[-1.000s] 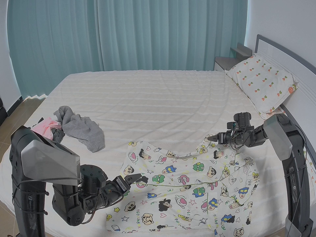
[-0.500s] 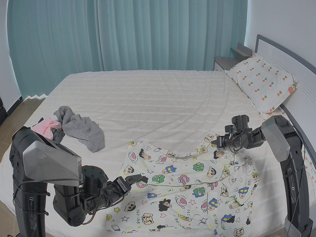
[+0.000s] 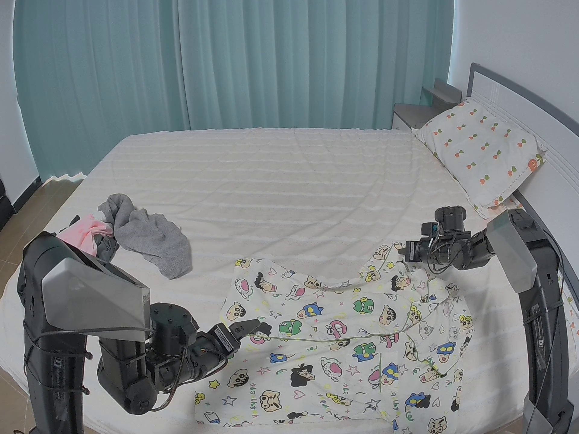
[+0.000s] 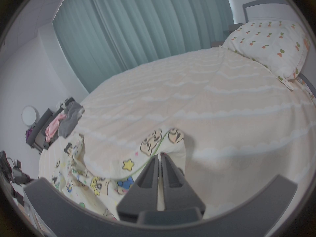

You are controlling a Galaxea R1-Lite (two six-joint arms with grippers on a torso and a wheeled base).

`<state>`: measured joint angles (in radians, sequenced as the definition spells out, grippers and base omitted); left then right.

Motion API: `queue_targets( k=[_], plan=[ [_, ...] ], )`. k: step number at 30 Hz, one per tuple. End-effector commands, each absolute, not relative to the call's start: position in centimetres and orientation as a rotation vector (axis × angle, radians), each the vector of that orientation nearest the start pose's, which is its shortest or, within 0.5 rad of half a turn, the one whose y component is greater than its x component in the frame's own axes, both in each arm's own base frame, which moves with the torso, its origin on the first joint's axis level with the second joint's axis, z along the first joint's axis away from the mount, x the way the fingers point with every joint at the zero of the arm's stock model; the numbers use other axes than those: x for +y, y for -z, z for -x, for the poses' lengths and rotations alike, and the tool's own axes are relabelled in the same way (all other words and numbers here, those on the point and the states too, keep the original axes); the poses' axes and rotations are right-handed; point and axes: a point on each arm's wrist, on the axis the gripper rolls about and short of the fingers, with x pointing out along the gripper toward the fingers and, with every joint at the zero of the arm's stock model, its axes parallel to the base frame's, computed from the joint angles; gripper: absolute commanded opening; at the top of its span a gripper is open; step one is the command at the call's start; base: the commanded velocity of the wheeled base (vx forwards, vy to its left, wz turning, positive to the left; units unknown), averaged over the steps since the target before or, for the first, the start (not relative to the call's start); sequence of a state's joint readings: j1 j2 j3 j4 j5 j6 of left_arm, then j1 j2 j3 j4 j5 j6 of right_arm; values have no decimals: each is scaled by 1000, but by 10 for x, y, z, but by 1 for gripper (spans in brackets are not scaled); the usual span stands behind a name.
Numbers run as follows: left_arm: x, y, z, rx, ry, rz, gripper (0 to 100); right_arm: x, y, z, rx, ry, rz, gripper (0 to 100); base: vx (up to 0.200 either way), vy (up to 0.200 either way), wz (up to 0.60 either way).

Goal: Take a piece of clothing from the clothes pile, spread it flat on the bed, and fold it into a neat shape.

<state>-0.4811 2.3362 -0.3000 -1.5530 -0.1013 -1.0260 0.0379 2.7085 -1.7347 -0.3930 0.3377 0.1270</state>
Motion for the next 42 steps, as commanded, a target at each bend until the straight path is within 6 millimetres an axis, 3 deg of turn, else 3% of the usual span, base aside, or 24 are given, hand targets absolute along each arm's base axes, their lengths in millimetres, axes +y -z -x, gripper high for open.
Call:
queue_targets(
  k=[1, 9, 10, 17, 21, 25, 33, 34, 42],
  plan=[
    [-136, 20, -255, 710, 280, 889, 100, 27, 28, -520, 556, -315, -245, 0, 0, 0, 0],
    [-136, 20, -255, 711, 279, 888, 100, 23, 35, -515, 635, -299, -249, 0, 0, 0, 0],
    [-136, 20, -255, 711, 279, 888, 100, 23, 36, -514, 642, -299, -247, 100, 0, 0, 0],
    [-135, 21, -254, 711, 277, 888, 100, 25, 39, -516, 645, -308, -227, 100, 0, 0, 0],
    [-135, 20, -254, 712, 277, 889, 100, 50, 48, -525, 633, -290, -210, 100, 0, 0, 0],
    [-135, 20, -254, 712, 274, 889, 100, 60, 63, -523, 686, -289, -205, 100, 0, 0, 0],
    [-135, 20, -254, 712, 275, 887, 100, 59, 73, -522, 718, -277, -205, 100, 0, 0, 0],
    [-135, 20, -254, 712, 275, 887, 100, 58, 71, -523, 713, -276, -207, 0, 0, 0, 0],
    [-135, 20, -254, 711, 276, 888, 100, 48, 56, -524, 684, -264, -215, 0, 0, 0, 0]
  ],
)
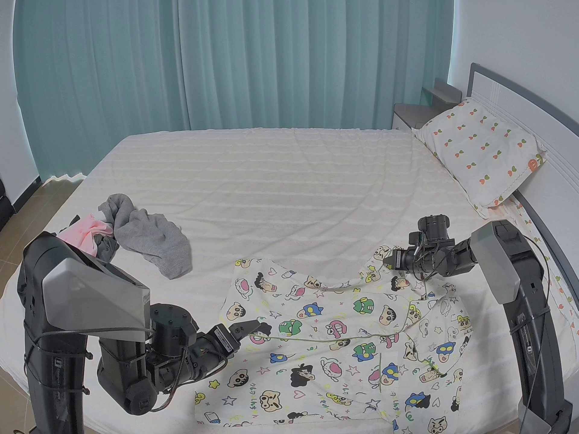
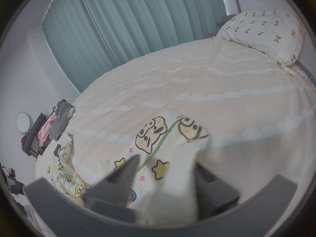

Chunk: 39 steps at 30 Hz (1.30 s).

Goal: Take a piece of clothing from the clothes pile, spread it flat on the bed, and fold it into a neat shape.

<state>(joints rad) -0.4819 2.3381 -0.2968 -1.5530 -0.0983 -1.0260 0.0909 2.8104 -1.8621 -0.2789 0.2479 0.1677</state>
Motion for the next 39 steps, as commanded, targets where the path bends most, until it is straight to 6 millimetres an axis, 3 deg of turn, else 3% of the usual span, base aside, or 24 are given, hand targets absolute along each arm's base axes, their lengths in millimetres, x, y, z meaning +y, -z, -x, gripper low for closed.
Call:
queue_targets(
  k=[1, 17, 29, 39],
  plan=[
    [-135, 20, -254, 712, 275, 887, 100, 45, 54, -524, 679, -261, -218, 0, 0, 0, 0],
    [-136, 21, -254, 713, 278, 887, 100, 38, 32, -533, 505, -245, -403, 0, 0, 0, 0],
    [-136, 21, -254, 713, 278, 887, 100, 16, 43, -546, 444, -133, -404, 0, 0, 0, 0],
    [-136, 21, -254, 712, 278, 887, 100, 13, 42, -552, 405, -94, -421, 0, 0, 0, 0]
  ],
)
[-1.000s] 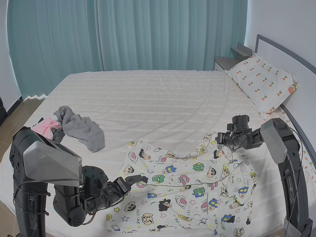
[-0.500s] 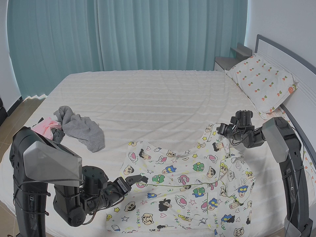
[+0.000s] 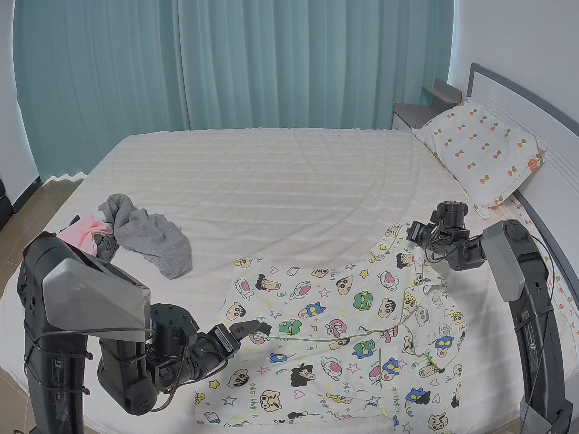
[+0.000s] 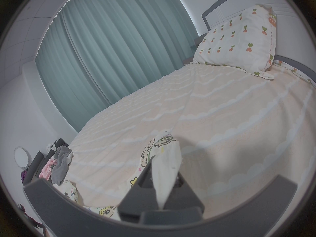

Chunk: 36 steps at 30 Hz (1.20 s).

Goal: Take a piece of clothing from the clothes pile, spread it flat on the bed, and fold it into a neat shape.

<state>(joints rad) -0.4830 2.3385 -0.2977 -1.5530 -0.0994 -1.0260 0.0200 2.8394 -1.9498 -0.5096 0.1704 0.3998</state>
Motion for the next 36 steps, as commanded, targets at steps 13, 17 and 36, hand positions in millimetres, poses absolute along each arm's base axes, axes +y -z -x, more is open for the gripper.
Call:
queue_targets(
  k=[13, 17, 36],
  plan=[
    [-137, 20, -255, 709, 280, 887, 100, -2, 50, -553, 419, -16, -416, 0, 0, 0, 0],
    [-137, 20, -255, 710, 280, 889, 100, -9, 51, -553, 419, -2, -419, 0, 0, 0, 0],
    [-137, 20, -255, 708, 282, 895, 100, -28, 3, -530, 461, 42, -432, 100, 0, 0, 0]
  ],
)
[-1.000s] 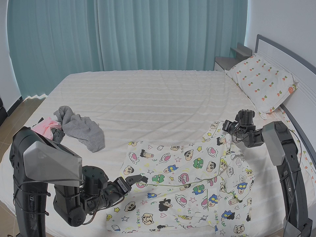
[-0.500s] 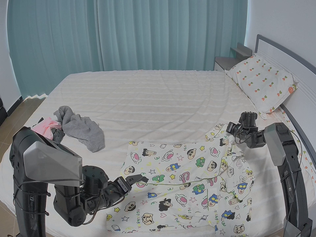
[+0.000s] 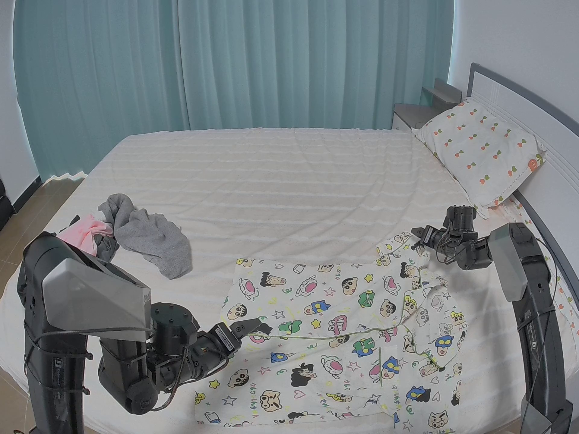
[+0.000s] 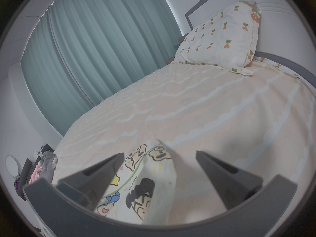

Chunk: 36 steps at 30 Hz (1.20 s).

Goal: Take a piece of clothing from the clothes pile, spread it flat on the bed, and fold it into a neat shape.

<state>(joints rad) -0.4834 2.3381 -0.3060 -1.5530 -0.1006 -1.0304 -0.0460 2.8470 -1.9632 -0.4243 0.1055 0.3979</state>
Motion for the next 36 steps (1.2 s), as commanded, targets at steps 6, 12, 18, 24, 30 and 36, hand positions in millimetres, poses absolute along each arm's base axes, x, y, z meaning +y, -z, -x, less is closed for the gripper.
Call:
queue_targets(
  k=[6, 12, 18, 24, 30, 36],
  plan=[
    [-136, 19, -253, 712, 280, 898, 100, -18, -16, -462, 594, -41, -450, 100, 0, 0, 0],
    [-141, 18, -247, 730, 292, 901, 100, 4, -21, -404, 524, -116, -436, 100, -100, 0, 0],
    [-144, 16, -243, 740, 306, 896, 100, 36, -18, -350, 488, -233, -424, 100, -200, 0, 0],
    [-143, 16, -241, 746, 302, 894, 100, 46, -12, -320, 507, -291, -421, 100, -200, 0, 0],
    [-144, 16, -238, 738, 289, 883, 100, 58, -3, -276, 565, -373, -419, 100, -200, 0, 0],
    [-147, 13, -224, 737, 258, 844, 100, 59, 10, -248, 652, -358, -487, 100, -100, 0, 0]
  ],
)
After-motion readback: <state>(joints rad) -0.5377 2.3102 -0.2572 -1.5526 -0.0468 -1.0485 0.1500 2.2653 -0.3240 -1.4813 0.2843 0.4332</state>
